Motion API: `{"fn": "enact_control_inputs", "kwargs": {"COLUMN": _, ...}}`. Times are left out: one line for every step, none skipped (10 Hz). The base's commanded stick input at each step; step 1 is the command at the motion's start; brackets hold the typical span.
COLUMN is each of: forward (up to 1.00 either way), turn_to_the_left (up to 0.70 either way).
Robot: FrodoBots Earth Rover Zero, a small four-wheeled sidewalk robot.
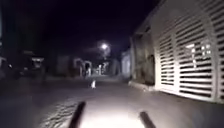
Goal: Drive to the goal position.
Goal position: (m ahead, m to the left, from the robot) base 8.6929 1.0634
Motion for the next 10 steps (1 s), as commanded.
{"fn": "enact_control_inputs", "kwargs": {"forward": 1.0, "turn_to_the_left": 0.02}}
{"fn": "enact_control_inputs", "kwargs": {"forward": 1.0, "turn_to_the_left": 0.02}}
{"fn": "enact_control_inputs", "kwargs": {"forward": 1.0, "turn_to_the_left": 0.02}}
{"fn": "enact_control_inputs", "kwargs": {"forward": 1.0, "turn_to_the_left": 0.02}}
{"fn": "enact_control_inputs", "kwargs": {"forward": 1.0, "turn_to_the_left": 0.02}}
{"fn": "enact_control_inputs", "kwargs": {"forward": 1.0, "turn_to_the_left": 0.02}}
{"fn": "enact_control_inputs", "kwargs": {"forward": 1.0, "turn_to_the_left": 0.02}}
{"fn": "enact_control_inputs", "kwargs": {"forward": 1.0, "turn_to_the_left": 0.02}}
{"fn": "enact_control_inputs", "kwargs": {"forward": 1.0, "turn_to_the_left": 0.02}}
{"fn": "enact_control_inputs", "kwargs": {"forward": 1.0, "turn_to_the_left": 0.02}}
